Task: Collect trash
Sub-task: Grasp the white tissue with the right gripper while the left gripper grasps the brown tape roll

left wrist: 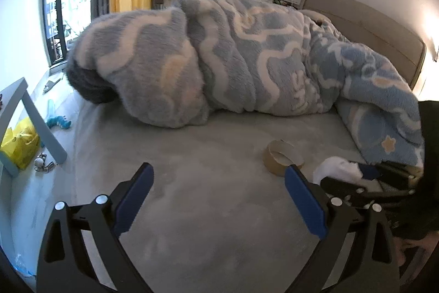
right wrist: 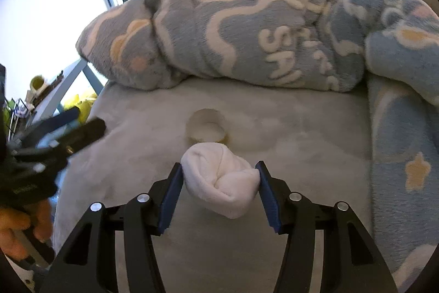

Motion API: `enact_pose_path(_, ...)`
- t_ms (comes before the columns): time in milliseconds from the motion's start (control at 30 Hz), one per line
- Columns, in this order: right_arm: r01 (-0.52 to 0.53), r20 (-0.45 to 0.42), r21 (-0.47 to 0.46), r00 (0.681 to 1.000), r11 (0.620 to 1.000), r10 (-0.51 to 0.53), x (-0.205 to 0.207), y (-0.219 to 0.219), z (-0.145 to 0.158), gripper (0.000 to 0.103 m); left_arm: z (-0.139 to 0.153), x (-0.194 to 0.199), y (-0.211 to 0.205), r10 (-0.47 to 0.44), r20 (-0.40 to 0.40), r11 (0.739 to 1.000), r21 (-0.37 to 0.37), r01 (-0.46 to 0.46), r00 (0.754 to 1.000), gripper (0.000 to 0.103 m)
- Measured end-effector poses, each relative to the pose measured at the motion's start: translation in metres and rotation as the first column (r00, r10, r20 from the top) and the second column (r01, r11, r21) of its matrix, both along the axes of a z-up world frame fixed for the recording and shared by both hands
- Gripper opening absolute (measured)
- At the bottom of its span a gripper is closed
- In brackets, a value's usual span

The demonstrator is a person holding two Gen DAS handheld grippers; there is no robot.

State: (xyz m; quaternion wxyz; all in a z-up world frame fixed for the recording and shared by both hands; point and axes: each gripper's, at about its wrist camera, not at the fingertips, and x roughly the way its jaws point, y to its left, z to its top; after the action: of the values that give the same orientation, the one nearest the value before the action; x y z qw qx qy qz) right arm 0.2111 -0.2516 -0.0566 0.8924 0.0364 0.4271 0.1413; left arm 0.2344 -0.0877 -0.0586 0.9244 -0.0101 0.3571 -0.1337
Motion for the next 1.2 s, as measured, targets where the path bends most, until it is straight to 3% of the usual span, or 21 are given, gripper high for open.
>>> enact_pose_path(100,0.012,0.01,0.021,1.0,1.0,-0.012,0.0,-0.013,0.005,0.055,-0.008,0.007,-0.016,-0.023,-0.027,1.0,0.001,0.023,0.999,0.084)
enact_pose_path(500,0.063,0.069,0.126,0.995,0.99,-0.072,-0.008,-0.064,0.032,0.055,-0.033,0.022,-0.074,-0.104,-0.115,0.993,0.035,0.109,0.988,0.076)
enact_pose_path(667,0.061,0.063,0.168,0.995,0.984,-0.072,-0.01,-0.073,0.033,0.055,-0.045,0.031,-0.091,-0.115,-0.158,0.99,0.068,0.127,0.981,0.067)
enact_pose_path(1200,0.077,0.046,0.19,0.995,0.979,-0.087,-0.014,-0.096,0.03,0.055,-0.059,0.063,-0.107,-0.148,-0.204,0.987,0.038,0.159,0.968,0.053)
